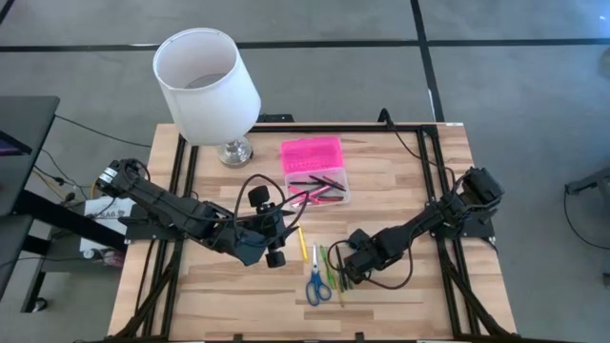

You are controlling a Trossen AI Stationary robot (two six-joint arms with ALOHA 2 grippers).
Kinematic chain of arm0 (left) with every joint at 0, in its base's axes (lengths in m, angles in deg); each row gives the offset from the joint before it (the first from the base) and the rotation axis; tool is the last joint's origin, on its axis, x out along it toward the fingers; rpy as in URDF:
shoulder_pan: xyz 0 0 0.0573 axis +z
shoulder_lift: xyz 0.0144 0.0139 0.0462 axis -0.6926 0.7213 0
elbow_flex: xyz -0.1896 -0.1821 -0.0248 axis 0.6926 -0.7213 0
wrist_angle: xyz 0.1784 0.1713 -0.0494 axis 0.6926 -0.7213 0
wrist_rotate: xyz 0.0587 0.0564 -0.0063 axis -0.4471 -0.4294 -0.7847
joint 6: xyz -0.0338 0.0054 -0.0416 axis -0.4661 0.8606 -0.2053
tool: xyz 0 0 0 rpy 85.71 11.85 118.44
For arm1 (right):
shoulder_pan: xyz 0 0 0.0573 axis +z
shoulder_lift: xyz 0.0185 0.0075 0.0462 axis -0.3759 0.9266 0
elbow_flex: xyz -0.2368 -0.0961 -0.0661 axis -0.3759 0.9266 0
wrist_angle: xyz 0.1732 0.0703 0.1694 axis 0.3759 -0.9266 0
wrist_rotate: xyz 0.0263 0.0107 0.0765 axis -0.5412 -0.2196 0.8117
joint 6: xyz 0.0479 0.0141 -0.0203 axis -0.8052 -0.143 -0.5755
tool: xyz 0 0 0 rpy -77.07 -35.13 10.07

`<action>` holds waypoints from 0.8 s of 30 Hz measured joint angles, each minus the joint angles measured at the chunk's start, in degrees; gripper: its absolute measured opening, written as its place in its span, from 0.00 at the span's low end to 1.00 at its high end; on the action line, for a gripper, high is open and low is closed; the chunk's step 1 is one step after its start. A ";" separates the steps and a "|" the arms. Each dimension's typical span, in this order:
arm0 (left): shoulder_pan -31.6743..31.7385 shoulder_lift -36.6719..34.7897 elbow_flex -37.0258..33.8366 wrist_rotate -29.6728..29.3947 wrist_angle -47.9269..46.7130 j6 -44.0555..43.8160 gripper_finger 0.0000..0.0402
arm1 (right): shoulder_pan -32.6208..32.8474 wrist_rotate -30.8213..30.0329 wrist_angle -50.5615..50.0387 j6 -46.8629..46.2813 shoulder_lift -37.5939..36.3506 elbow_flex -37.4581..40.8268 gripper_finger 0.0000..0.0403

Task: Pick & place school supplies into a supply box
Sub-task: Put the blue pen into the pink supply box

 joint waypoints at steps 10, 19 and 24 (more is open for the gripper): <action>0.00 0.00 0.00 0.02 -4.51 -3.47 0.39 | 0.39 -0.61 -2.88 3.75 -0.02 -1.41 0.07; -2.64 0.00 0.00 -1.51 -19.27 -18.01 0.39 | 0.28 -1.30 -7.36 7.92 0.13 -3.34 0.07; -5.97 0.00 0.00 -6.03 -25.75 -25.67 0.39 | -0.08 -1.53 -7.34 9.70 -1.19 -3.37 0.07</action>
